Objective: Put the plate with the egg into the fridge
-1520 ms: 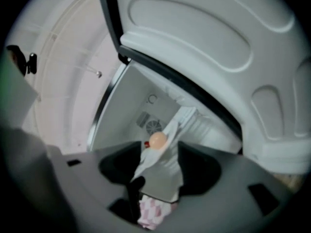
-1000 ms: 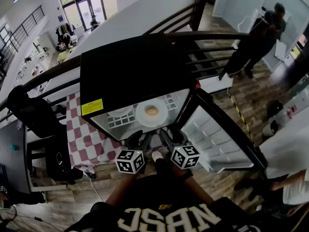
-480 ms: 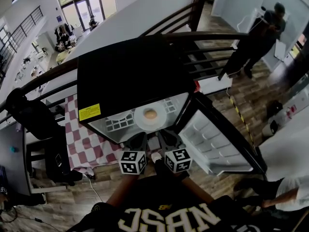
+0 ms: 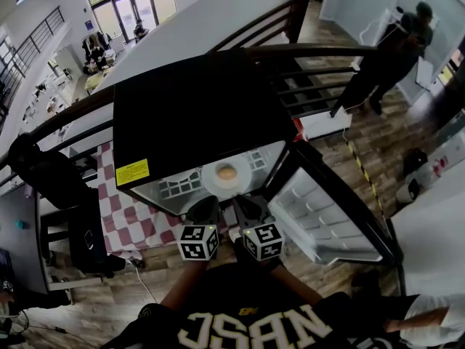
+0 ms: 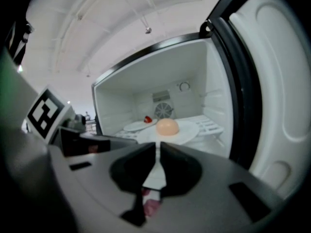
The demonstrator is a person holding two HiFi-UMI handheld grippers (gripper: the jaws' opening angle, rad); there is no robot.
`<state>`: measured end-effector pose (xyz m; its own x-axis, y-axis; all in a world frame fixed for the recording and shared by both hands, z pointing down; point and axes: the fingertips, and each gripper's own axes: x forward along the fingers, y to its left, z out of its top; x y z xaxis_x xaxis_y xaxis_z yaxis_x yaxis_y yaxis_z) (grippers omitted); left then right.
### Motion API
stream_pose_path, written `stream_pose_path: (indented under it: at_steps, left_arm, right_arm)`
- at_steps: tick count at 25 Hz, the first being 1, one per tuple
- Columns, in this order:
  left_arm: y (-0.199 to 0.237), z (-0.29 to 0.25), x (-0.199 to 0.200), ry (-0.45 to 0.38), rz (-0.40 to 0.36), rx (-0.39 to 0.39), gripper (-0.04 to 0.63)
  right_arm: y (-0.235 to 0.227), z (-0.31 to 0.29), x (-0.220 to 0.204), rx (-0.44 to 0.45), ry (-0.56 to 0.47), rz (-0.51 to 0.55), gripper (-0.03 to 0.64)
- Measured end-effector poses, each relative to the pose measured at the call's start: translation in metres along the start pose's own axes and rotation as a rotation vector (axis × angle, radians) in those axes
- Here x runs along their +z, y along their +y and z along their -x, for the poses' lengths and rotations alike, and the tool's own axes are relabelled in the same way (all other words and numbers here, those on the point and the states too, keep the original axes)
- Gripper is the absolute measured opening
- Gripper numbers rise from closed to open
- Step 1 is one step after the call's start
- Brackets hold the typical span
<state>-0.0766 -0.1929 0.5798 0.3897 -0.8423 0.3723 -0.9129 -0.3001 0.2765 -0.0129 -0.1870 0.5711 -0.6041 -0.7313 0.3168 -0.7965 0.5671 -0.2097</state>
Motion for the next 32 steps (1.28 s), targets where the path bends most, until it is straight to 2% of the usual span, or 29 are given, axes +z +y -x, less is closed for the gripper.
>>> stream_pose_path:
  at_steps: [14, 32]
  left_arm:
    - [0.000, -0.014, 0.003, 0.019, -0.010, -0.018, 0.021]
    - [0.008, -0.041, 0.017, 0.040, -0.025, 0.003, 0.021]
  right_arm:
    - [-0.011, -0.012, 0.001, -0.019, -0.008, -0.033, 0.038]
    - [-0.028, -0.041, 0.014, -0.002, -0.002, -0.039, 0.038]
